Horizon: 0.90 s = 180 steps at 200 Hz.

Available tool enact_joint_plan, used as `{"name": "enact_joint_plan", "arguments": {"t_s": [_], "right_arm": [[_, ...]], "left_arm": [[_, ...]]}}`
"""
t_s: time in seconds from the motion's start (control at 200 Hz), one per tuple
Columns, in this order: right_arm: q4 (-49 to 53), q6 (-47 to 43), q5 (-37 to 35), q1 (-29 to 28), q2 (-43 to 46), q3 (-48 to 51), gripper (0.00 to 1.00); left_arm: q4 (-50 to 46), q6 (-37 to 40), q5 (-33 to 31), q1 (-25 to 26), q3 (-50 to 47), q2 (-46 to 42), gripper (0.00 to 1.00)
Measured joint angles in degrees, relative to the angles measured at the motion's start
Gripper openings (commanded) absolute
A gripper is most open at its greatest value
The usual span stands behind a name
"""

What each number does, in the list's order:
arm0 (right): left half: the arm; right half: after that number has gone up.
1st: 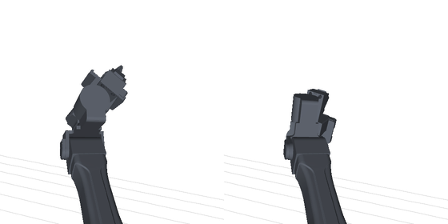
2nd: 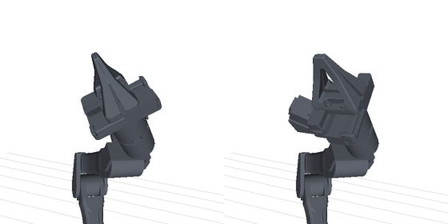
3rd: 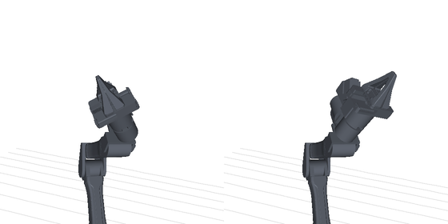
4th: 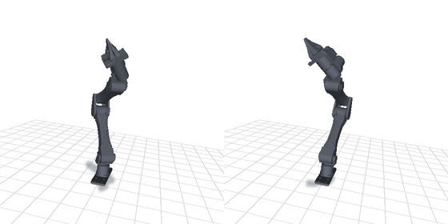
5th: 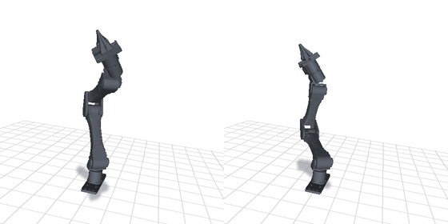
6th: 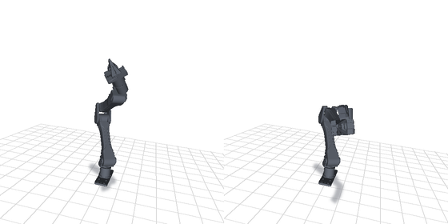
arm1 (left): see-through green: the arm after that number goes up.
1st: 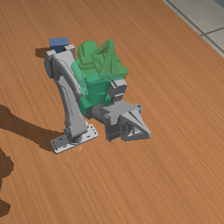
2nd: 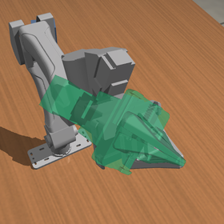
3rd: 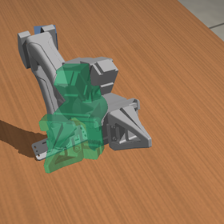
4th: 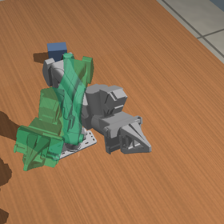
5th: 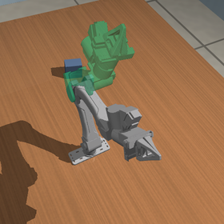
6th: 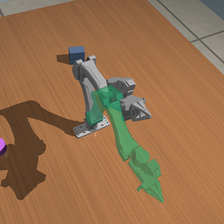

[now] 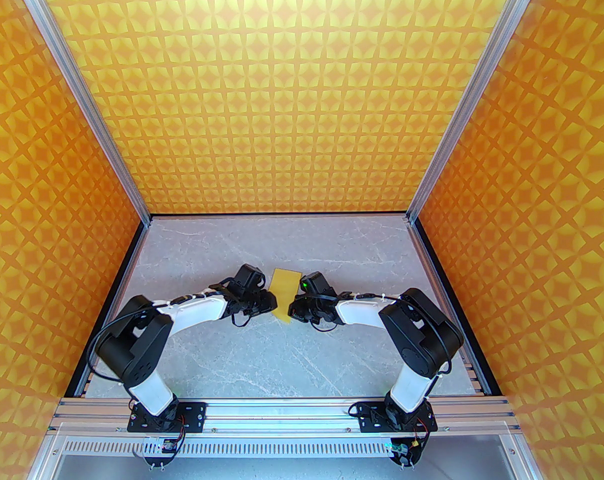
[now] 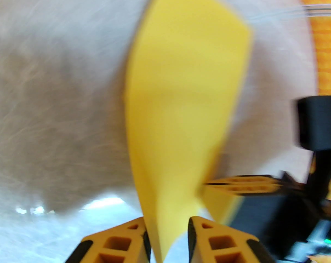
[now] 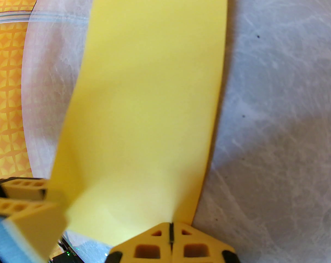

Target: Fold a paper plane with a square sheet of paper (fold left side to right side)

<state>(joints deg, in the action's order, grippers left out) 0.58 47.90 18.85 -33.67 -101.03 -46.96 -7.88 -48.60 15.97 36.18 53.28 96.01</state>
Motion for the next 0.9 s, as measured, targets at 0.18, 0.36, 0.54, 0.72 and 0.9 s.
{"name": "enact_joint_plan", "arguments": {"t_s": [0.18,0.36,0.54,0.72,0.9], "right_arm": [[0.02,0.0,0.0,0.0,0.0,0.0,0.0],[0.02,0.0,0.0,0.0,0.0,0.0,0.0],[-0.02,0.0,-0.02,0.0,0.07,0.07,0.0],[0.04,0.0,-0.44,-0.02,0.24,0.11,0.0],[1.05,-0.11,-1.88,0.0,1.27,0.48,0.0]], "left_arm": [[5.38,-1.4,3.21,0.0,-0.46,-0.17,0.38],[10.88,-3.43,5.6,0.0,-0.66,2.49,0.43],[14.08,-4.92,6.54,0.0,-1.27,4.9,0.39],[16.83,-5.84,6.78,0.0,-1.49,5.68,0.33],[18.53,-6.6,6.82,0.0,-1.75,6.08,0.23]]}}
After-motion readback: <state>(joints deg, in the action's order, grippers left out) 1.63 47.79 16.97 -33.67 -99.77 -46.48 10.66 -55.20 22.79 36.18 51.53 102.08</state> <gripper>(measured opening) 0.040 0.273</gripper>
